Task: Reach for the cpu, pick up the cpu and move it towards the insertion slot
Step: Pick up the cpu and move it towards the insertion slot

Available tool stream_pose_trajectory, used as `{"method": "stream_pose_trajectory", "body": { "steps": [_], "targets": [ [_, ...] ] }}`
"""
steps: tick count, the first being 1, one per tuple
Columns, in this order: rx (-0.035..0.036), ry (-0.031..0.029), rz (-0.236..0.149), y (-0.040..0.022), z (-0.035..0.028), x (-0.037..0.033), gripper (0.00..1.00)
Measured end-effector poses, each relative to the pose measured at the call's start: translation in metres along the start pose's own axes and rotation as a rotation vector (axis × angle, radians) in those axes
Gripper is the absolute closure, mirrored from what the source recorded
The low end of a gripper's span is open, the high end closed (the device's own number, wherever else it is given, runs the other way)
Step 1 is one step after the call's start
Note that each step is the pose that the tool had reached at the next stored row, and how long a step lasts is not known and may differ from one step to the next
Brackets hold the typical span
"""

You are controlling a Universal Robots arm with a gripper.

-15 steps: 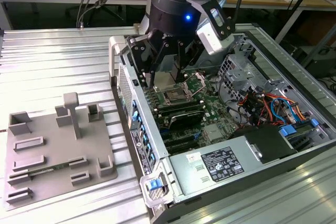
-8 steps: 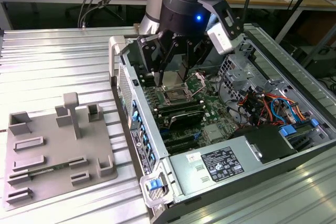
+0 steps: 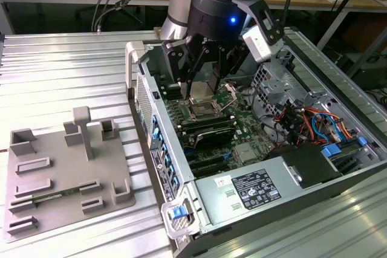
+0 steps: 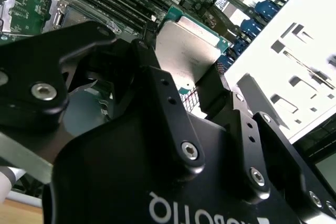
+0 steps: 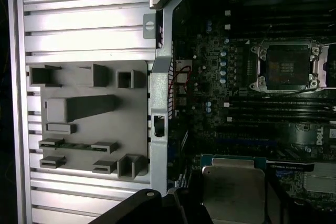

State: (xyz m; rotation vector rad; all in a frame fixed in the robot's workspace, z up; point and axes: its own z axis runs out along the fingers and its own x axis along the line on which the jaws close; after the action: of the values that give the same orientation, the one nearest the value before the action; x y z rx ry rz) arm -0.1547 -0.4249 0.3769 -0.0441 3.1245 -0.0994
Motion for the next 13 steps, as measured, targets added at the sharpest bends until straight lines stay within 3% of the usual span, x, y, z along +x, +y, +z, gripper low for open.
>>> {"method": "stream_pose_trajectory", "body": {
  "steps": [2,5,9,11,13],
  "targets": [
    [-0.0001,0.0019,0.0,-0.0001,-0.0048,-0.0001,0.45],
    [0.0,0.002,0.0,0.0004,-0.005,-0.0004,0.45],
    [-0.0004,0.0019,0.0,0.0064,-0.0049,-0.0058,0.45],
    [-0.0023,0.0018,0.0,0.0081,-0.0046,-0.0092,0.45],
    [-0.0098,0.0016,0.0,0.0087,-0.0044,-0.0116,0.45]
  ]
}}
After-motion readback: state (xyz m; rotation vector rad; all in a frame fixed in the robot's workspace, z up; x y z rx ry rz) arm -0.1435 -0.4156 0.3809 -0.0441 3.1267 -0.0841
